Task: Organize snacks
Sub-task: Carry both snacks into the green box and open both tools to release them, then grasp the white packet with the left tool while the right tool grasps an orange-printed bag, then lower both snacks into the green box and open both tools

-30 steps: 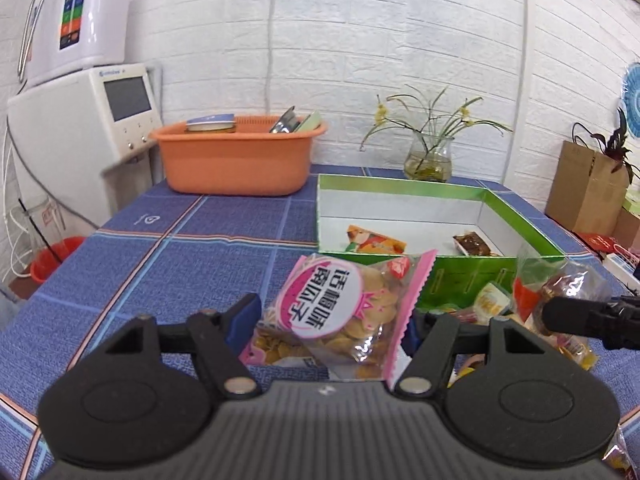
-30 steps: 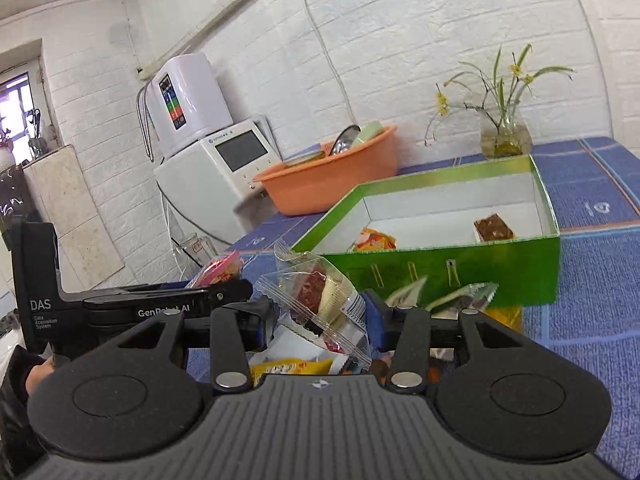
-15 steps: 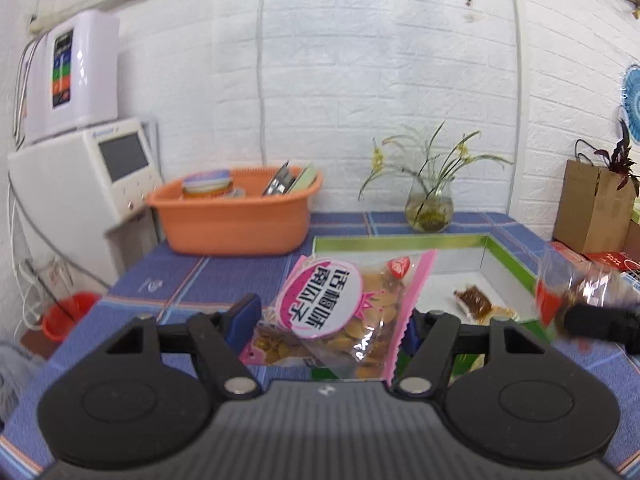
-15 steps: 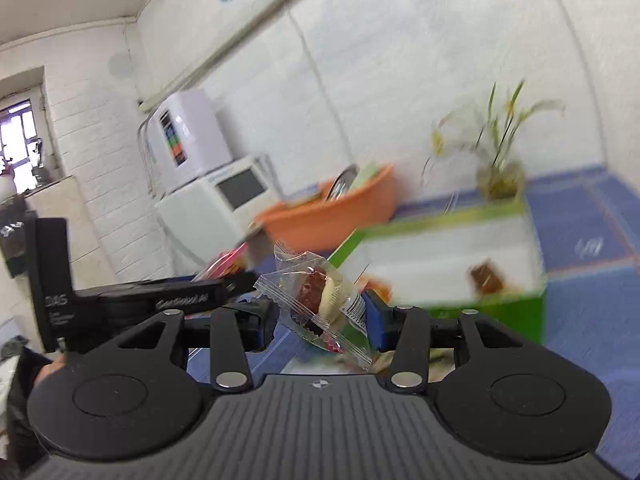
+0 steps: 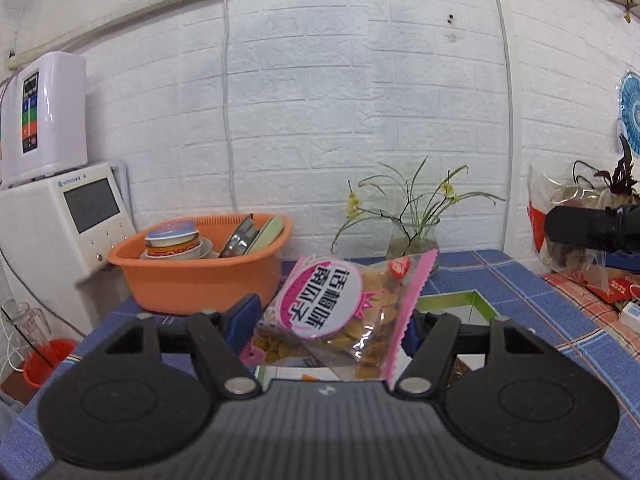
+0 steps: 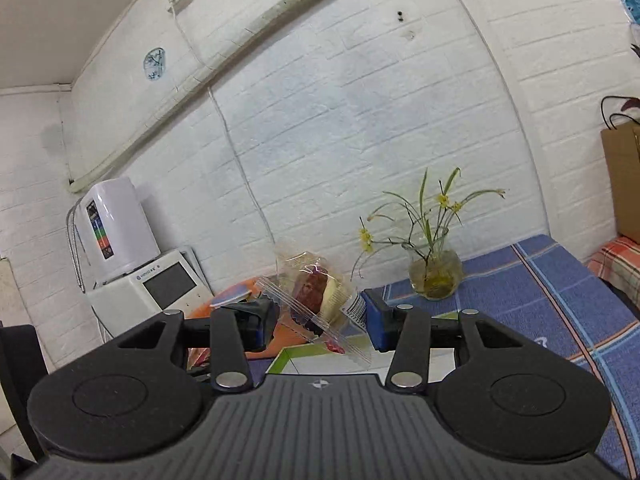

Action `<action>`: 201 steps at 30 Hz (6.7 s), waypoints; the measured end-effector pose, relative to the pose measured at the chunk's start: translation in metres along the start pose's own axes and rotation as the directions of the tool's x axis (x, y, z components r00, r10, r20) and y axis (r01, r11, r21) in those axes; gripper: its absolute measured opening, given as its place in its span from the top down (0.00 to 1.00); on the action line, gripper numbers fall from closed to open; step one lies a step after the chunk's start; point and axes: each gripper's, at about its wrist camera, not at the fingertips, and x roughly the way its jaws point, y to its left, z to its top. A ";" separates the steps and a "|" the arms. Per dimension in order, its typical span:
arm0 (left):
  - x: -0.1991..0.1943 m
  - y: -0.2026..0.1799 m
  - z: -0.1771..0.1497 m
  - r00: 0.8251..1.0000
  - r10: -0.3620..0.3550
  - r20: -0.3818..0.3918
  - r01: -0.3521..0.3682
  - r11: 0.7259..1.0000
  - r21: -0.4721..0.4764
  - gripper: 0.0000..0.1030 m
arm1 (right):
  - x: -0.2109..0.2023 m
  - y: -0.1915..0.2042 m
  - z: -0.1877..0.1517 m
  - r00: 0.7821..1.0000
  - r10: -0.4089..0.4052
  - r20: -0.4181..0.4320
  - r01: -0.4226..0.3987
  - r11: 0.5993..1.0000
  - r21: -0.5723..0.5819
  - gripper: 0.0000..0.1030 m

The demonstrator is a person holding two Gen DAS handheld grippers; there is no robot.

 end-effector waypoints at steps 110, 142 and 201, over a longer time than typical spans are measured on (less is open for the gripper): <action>0.002 0.022 -0.117 0.924 -0.136 -0.358 0.166 0.985 0.054 0.00 | -0.032 0.016 -0.112 0.862 0.055 -0.505 -0.176 0.965 -0.194 0.00; -0.063 0.093 -0.119 0.953 -0.095 -0.287 0.052 0.987 -0.154 0.38 | -0.062 0.017 -0.129 0.884 0.019 -0.467 -0.186 0.931 -0.314 0.16; 0.068 0.001 -0.031 0.986 -0.101 -0.131 0.095 0.994 -0.052 0.37 | 0.075 -0.004 -0.051 0.953 -0.248 -0.175 0.185 0.931 -0.314 0.15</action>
